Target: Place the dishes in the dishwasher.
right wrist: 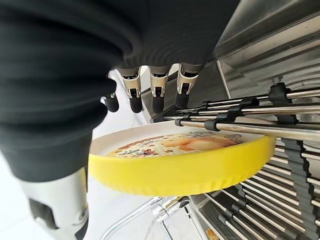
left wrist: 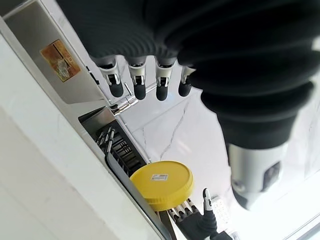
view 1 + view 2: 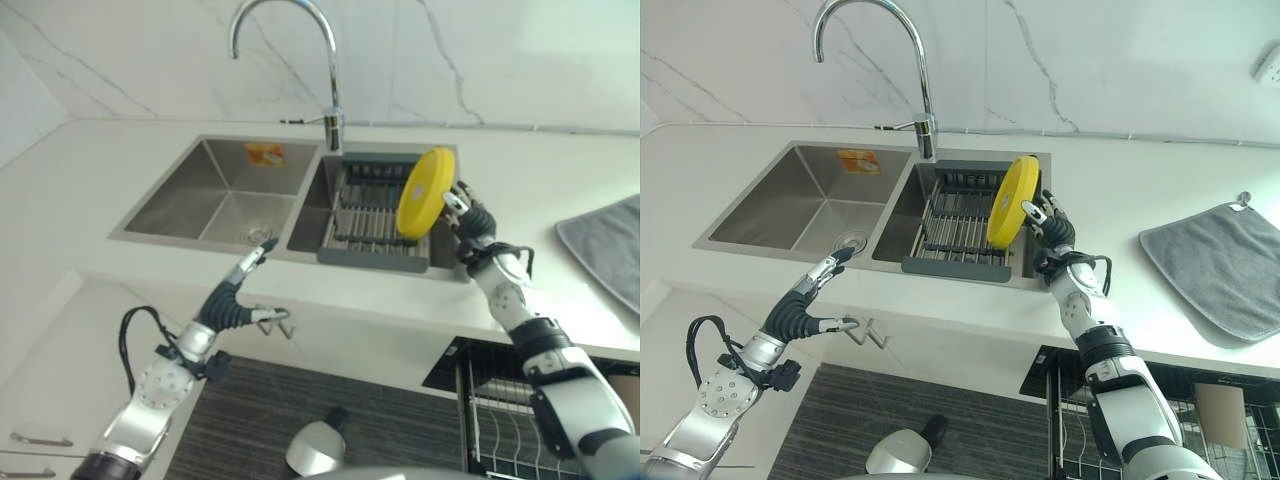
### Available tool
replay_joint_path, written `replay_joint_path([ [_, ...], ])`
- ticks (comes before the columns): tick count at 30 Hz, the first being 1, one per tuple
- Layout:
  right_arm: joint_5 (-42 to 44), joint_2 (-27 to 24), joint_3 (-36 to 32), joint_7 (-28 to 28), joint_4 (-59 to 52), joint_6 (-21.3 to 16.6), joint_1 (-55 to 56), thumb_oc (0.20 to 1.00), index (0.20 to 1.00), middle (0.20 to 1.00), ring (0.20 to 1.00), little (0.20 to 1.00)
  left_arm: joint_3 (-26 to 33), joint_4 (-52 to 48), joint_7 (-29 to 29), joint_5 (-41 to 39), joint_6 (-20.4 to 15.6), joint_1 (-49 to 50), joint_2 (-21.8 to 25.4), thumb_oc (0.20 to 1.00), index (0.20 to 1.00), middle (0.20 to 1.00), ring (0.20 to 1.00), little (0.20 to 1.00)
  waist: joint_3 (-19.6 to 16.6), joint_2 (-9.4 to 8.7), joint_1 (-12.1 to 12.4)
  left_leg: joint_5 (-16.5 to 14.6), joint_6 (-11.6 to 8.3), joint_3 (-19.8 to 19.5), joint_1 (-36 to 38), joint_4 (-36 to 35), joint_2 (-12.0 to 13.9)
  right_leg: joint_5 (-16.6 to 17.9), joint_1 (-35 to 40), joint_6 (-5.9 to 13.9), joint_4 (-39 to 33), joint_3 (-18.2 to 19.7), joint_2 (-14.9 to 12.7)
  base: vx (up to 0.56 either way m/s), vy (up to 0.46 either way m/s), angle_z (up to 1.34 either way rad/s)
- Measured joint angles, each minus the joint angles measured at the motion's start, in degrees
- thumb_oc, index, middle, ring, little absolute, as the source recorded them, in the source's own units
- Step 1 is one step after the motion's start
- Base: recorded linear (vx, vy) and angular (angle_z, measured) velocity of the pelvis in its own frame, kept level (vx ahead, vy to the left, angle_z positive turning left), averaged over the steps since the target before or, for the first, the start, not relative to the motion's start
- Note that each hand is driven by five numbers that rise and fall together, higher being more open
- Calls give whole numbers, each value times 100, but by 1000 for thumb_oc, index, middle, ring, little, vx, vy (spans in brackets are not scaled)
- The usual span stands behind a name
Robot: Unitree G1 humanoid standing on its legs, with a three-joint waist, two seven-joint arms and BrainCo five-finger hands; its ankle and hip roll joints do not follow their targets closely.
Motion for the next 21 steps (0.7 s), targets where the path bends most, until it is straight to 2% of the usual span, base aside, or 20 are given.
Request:
replay_joint_path([
  [12, -177, -354, -4, 121, 489, 105, -291, 1000, 1000, 1000, 1000, 1000, -12, 11, -164, -132, -6, -17, -65, 1000, 1000, 1000, 1000, 1000, 4, 8, 106, 5, -7, -138, -117, 93, -53, -14, 12, 16, 0, -7, 0, 1, 4, 4],
  [21, -218, -375, 62, 214, 525, 221, -317, 1000, 1000, 1000, 1000, 1000, -25, 14, -303, -156, -5, -17, -63, 1000, 1000, 1000, 1000, 1000, 8, 18, 124, 6, -7, -162, -156, 137, -70, -33, 15, 6, 0, -3, 0, 1, 2, 1],
])
